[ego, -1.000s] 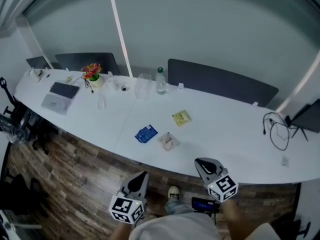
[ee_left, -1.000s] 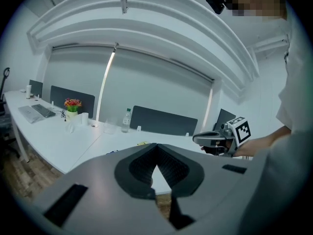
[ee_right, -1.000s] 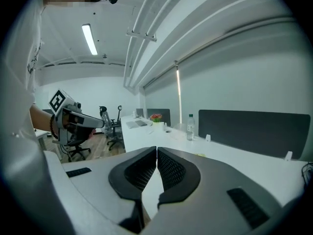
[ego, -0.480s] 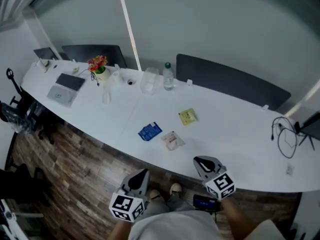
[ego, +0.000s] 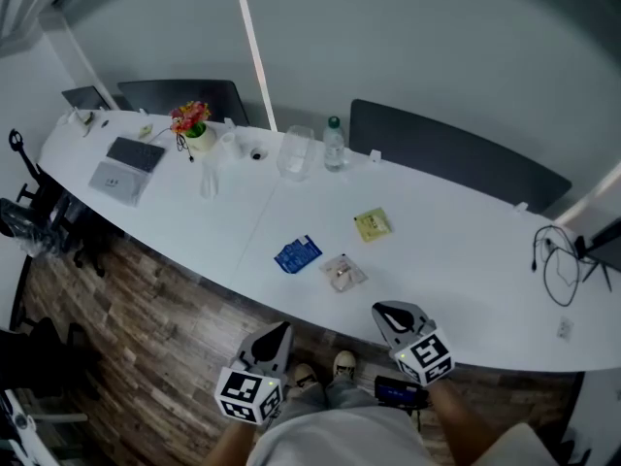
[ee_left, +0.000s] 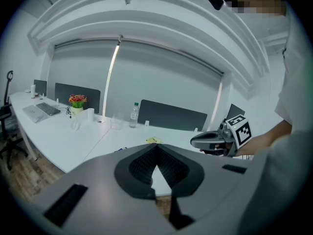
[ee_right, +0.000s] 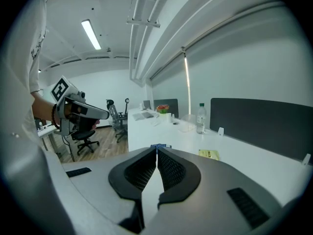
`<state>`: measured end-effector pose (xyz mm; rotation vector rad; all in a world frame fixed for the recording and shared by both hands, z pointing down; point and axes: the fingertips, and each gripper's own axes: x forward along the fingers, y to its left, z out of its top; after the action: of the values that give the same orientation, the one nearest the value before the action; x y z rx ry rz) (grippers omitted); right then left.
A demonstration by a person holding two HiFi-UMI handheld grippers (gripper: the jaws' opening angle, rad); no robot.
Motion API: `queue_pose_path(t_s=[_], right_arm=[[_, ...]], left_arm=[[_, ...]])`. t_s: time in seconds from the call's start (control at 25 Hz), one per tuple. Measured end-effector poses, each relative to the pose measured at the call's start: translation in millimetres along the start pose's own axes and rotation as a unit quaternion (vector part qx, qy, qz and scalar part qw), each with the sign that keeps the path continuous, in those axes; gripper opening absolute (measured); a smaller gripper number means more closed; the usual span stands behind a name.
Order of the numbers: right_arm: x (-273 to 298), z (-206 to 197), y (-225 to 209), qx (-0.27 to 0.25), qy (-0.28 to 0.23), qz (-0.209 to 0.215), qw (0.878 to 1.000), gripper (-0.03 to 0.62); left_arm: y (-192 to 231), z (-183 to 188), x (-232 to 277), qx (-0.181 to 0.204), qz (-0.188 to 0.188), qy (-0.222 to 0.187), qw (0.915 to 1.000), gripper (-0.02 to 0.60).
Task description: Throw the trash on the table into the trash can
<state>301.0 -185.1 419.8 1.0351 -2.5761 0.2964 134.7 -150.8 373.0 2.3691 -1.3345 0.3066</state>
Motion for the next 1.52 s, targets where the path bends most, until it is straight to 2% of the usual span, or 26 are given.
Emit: queue_pose_path(t_s=[0.36,0.56,0.6,0.72,0.96,1.16,1.52], right_arm=[[33.4,-3.1,-9.7,-0.008,0.017,-0.002,1.000,0.031],[54.2,-23.8,-22.2,-0.007,0.050,-0.006,0.999,0.035],[60.0,-28.4,-26.2,-0.006,0.055,-0.008,0.998,0.045],[77.4,-42.5,-36.1,0.012,0.076,-0.015,0.997,0.134],[105.6,-79.5,-58.5,0.044,0.120,-0.037,0.991,0.220],[121.7,-108.6,-73.1,0.067,0.158,-0.048,0.984,0.241],[140.0,-131.5,-76.7,0.086,0.196,-0.048,0.976,0.244]], left_arm=[[25.1,6.9,13.7,-0.004,-0.001,0.004,1.0000,0.002],[33.9,1.1,23.2,-0.013,-0.002,0.010,0.9999,0.002],[35.5,-0.5,26.2,-0.015,-0.002,0.012,0.9998,0.002],[38.5,-4.5,34.5,-0.020,-0.005,0.018,0.9996,0.002],[42.6,-11.7,40.9,-0.027,-0.004,0.032,0.9991,0.002],[46.2,-18.9,45.0,-0.035,0.000,0.040,0.9986,0.002],[51.7,-26.4,45.3,-0.045,0.012,0.050,0.9976,0.002]])
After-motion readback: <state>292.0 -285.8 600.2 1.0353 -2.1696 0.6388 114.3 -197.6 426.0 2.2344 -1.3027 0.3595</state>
